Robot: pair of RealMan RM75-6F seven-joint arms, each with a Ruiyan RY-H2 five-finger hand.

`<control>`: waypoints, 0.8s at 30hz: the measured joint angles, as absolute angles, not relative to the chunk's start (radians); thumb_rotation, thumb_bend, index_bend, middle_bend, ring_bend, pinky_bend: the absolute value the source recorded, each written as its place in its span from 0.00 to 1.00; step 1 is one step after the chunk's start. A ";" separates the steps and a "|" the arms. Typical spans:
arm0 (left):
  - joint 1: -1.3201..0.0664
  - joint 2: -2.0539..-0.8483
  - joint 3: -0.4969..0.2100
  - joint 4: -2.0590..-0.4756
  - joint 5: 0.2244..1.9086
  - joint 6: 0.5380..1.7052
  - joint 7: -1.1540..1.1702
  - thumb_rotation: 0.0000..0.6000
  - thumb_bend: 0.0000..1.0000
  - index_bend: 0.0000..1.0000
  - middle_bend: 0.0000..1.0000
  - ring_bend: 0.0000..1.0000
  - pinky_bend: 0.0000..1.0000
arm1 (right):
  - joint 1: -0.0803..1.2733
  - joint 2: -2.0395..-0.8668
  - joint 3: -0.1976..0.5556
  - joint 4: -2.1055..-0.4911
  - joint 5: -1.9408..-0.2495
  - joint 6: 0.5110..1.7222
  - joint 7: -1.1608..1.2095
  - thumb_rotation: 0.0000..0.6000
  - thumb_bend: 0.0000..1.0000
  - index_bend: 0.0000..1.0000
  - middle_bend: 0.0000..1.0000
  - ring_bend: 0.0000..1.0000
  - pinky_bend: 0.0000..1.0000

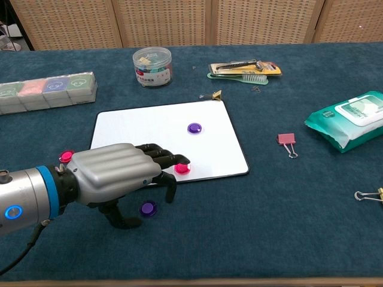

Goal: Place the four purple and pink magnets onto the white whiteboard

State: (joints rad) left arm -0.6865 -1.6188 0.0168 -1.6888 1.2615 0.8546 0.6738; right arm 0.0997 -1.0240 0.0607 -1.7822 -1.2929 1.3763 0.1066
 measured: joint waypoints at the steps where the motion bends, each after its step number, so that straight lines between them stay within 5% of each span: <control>1: -0.687 -1.620 0.018 -1.687 1.261 0.857 0.675 1.00 0.26 0.41 0.00 0.00 0.00 | 0.099 -1.023 0.062 -1.782 -1.293 1.375 0.108 1.00 0.08 0.19 0.00 0.00 0.00; 10: -0.683 -1.637 0.029 -1.669 1.263 0.897 0.691 1.00 0.26 0.56 0.00 0.00 0.00 | 0.093 -1.018 0.068 -1.784 -1.299 1.369 0.122 1.00 0.08 0.19 0.00 0.00 0.00; 24: -0.688 -1.634 0.034 -1.659 1.261 0.915 0.679 1.00 0.29 0.57 0.00 0.00 0.00 | 0.088 -1.017 0.078 -1.782 -1.297 1.359 0.124 1.00 0.08 0.19 0.00 0.00 0.00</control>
State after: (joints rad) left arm -0.6875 -1.6341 0.0338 -1.6593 1.2607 0.9147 0.6792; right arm 0.0884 -1.0166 0.0781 -1.7816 -1.2970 1.3586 0.1239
